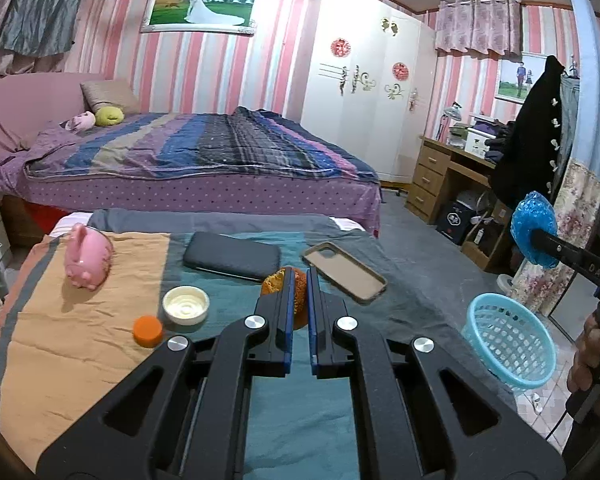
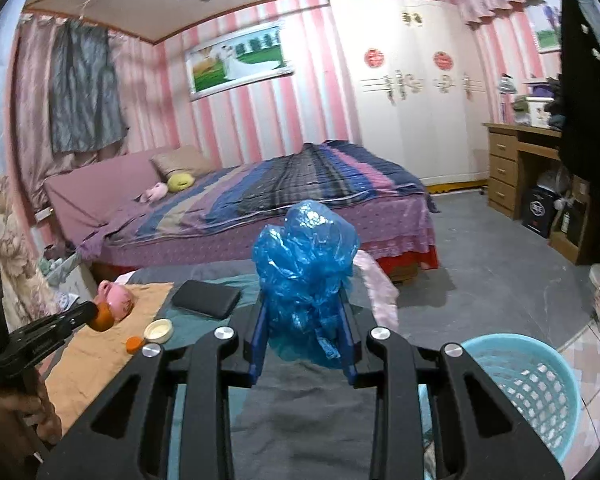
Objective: Collect trash
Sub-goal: 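Carry the lid with the left tool while the right tool carries the bag to the basket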
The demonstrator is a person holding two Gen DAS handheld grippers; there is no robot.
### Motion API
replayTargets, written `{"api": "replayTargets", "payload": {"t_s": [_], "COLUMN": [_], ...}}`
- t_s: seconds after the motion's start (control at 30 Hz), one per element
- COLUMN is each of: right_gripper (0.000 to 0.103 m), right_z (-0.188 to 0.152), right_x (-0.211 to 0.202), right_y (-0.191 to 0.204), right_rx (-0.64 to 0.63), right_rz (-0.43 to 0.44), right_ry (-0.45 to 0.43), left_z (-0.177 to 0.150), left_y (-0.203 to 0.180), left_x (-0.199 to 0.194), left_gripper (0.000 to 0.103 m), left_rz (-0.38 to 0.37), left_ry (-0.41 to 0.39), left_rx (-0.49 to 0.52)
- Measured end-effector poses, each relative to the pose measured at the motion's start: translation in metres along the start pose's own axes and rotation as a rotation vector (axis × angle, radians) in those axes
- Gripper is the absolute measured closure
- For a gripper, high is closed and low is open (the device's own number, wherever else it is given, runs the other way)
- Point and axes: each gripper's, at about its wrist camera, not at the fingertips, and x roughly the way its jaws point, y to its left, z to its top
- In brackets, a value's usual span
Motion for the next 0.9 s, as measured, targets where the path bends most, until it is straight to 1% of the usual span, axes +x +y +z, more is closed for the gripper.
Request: {"api": "replayTargets", "payload": {"t_s": [0.13,0.33,0.53,0.73,0.9], "right_gripper": [0.073,0.073,0.073,0.073,0.073], "right_z": [0.005,0.008,0.011,0.009,0.004], "right_x": [-0.011,-0.024,-0.029,-0.034,-0.042], "right_y": [-0.017,-0.042,-0.052,-0.060,-0.071], "right_rx": [0.001,0.019,0.022,0.032,0.062], "right_rz": [-0.023,-0.055,-0.068,-0.091,-0.117], "right_ry": [-0.019,-0.035,-0.036,-0.041,-0.047], "left_z": [-0.001,-0.001,-0.001,0.000,-0.002], "left_y": [-0.007,-0.012,-0.014,-0.022,-0.042], "left_x": [0.001,0.001,0.001,0.002,0.007], "left_gripper": [0.099,0.099,0.099,0.099,0.099], "left_rz": [-0.037,-0.048,-0.050,-0.074,-0.097], "left_ry": [-0.003,-0.004,-0.004,0.000,0.012], "left_rx": [0.000,-0.007,-0.007,-0.023,-0.006]}}
